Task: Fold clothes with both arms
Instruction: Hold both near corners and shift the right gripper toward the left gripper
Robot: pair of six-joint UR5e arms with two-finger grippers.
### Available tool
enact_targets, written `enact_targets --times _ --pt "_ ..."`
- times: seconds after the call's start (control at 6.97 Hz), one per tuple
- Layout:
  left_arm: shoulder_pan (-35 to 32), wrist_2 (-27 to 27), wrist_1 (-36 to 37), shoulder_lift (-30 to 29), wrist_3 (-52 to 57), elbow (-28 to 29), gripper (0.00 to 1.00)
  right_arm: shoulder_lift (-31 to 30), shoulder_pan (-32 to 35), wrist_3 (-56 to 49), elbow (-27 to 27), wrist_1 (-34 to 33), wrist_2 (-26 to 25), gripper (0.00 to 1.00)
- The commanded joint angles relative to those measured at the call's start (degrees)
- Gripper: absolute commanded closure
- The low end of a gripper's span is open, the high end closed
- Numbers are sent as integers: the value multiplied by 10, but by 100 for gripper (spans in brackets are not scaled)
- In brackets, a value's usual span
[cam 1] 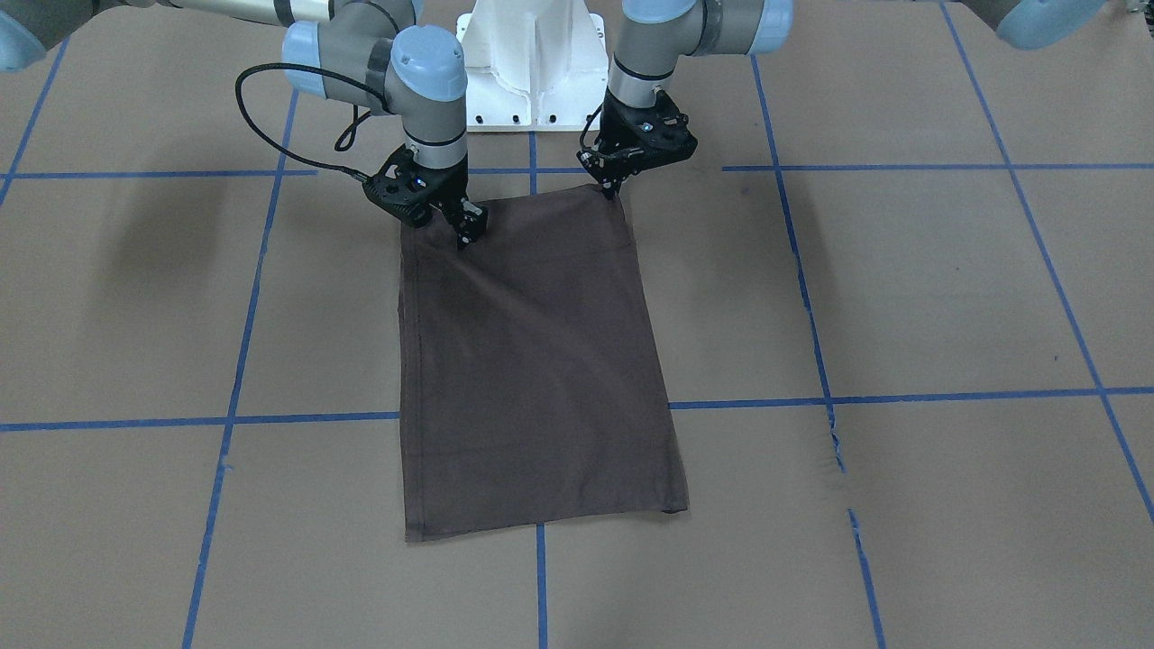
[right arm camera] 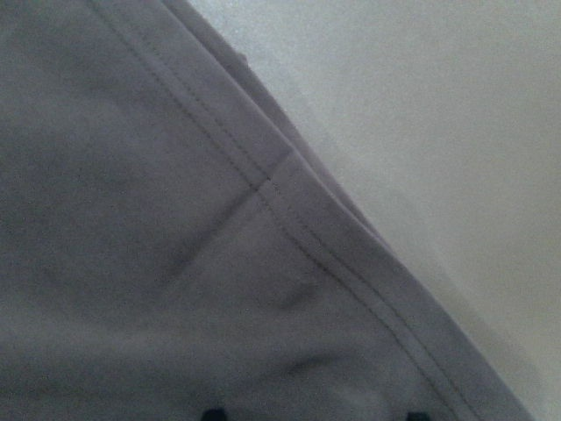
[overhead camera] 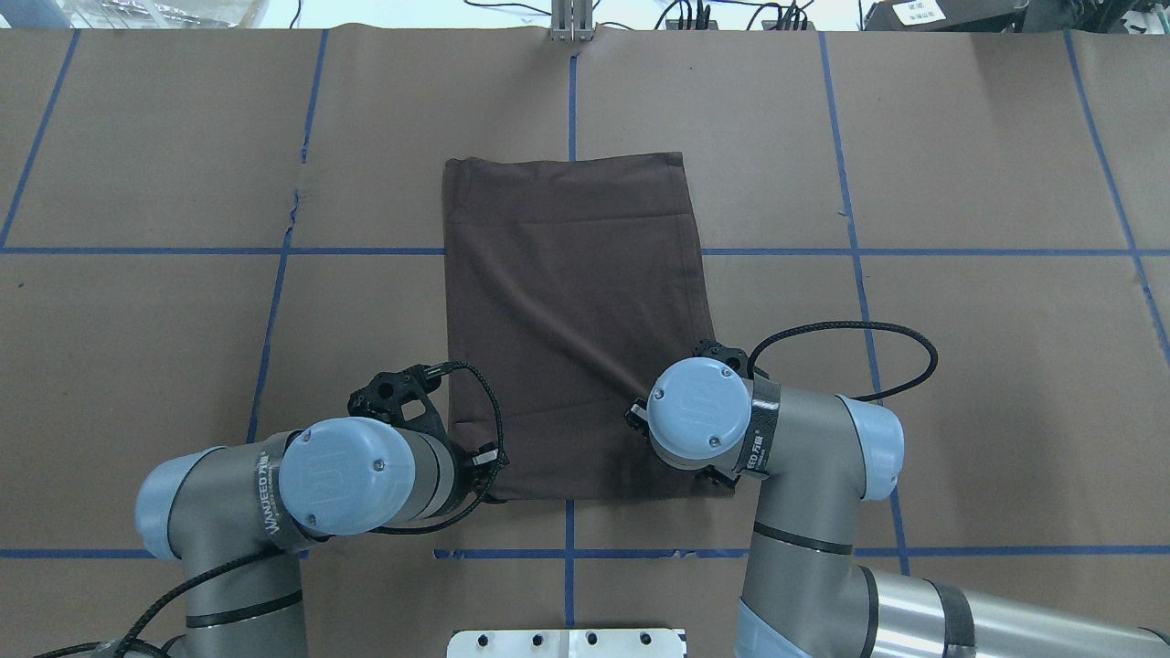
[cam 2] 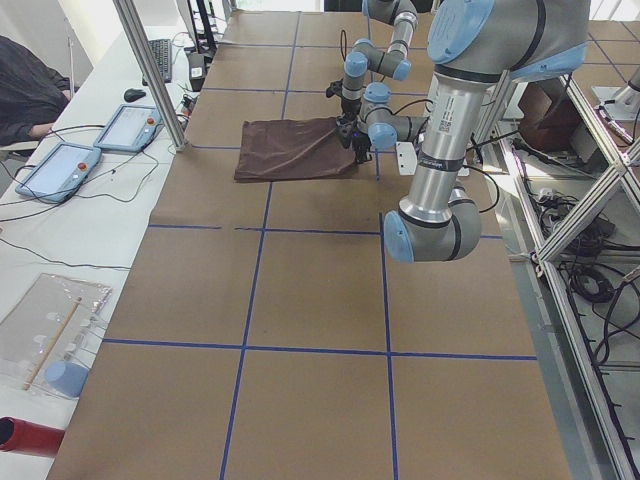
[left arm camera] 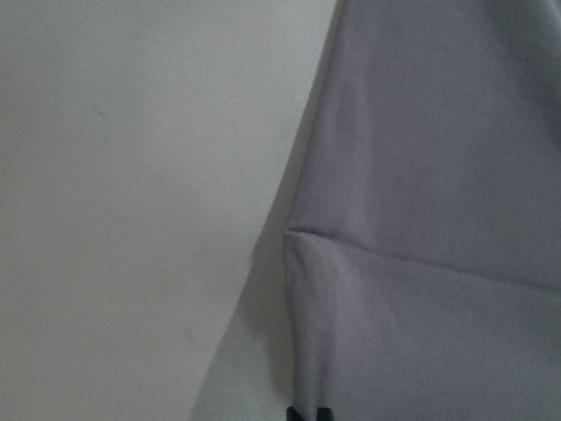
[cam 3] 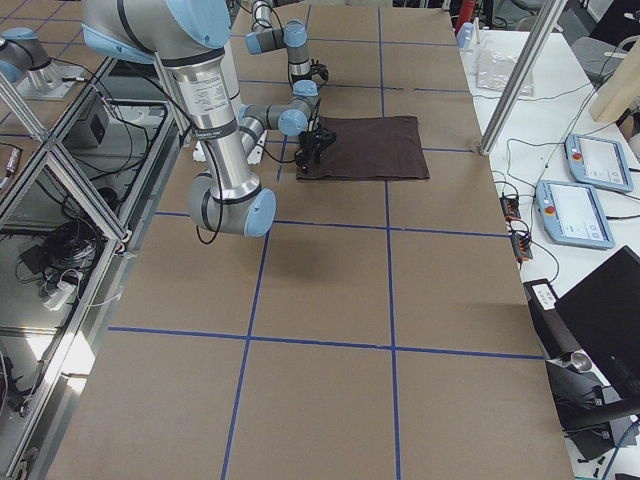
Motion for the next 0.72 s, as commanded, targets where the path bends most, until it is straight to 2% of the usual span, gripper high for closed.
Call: enact_targets --times 0.0,0.57 --pt "0 0 0 0 0 0 100 3 0 0 0 1 4 100" --pt "0 0 0 0 0 1 100 4 0 0 9 4 -1 100"
